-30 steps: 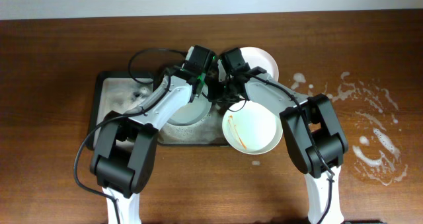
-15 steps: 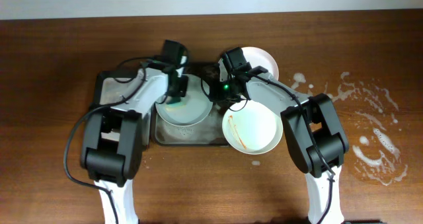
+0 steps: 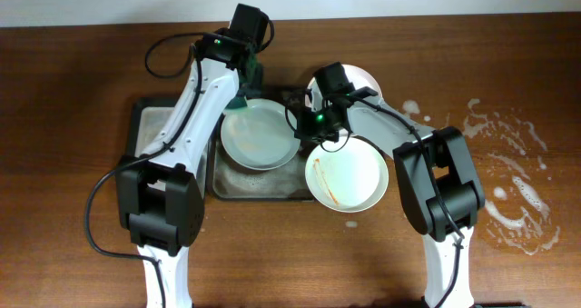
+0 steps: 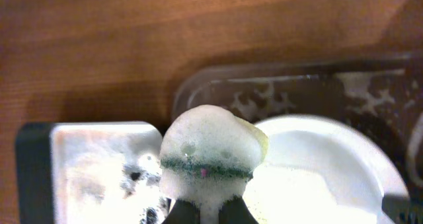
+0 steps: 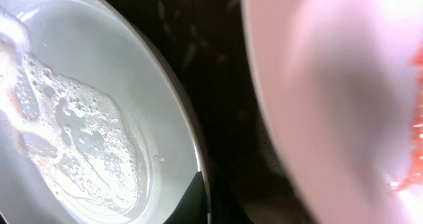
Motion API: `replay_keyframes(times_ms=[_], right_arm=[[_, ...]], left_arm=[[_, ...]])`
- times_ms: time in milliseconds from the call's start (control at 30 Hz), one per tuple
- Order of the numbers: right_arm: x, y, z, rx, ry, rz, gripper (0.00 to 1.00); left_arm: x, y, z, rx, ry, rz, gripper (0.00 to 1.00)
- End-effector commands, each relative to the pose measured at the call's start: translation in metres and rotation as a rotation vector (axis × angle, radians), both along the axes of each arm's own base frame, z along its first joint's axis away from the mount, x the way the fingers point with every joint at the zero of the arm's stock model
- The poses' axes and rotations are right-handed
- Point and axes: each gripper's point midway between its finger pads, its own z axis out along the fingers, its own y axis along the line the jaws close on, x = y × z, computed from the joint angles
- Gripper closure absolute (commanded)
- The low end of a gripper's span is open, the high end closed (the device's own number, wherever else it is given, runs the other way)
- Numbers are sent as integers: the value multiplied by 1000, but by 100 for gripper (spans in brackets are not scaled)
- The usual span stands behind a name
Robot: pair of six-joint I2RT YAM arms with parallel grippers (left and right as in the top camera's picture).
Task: Clean dirty plates on tray and stack at the side
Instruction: 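Scrub the pale blue plate with the sponge while right gripper holds it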
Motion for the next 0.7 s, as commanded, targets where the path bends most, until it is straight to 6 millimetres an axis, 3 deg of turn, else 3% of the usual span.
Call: replay_keyframes(times_ms=[0, 67, 167, 233, 300, 433, 600, 667], right_arm=[[-1, -4, -6, -11, 16, -9, 96], [0, -4, -6, -8, 15, -15, 96], [4, -3, -4, 1, 13, -38, 96], [5, -2, -4, 4, 6, -37, 96], [5, -2, -4, 4, 6, -37, 96], [5, -2, -4, 4, 7, -37, 96], [5, -2, -4, 4, 7, -37, 96], [5, -2, -4, 4, 8, -37, 96]], left_arm=[[-34, -18, -37, -125, 160, 17, 99], [-55, -36, -77, -211, 244, -16, 99], [-72, -46, -114, -218, 271, -26, 99], [-65, -36, -140, -151, 181, 8, 99], [-66, -26, -150, -107, 158, 22, 99], [-45, 27, -133, 198, 11, 102, 99], [-37, 47, -119, 325, -52, 133, 99], [-26, 42, -106, 311, -93, 141, 99]])
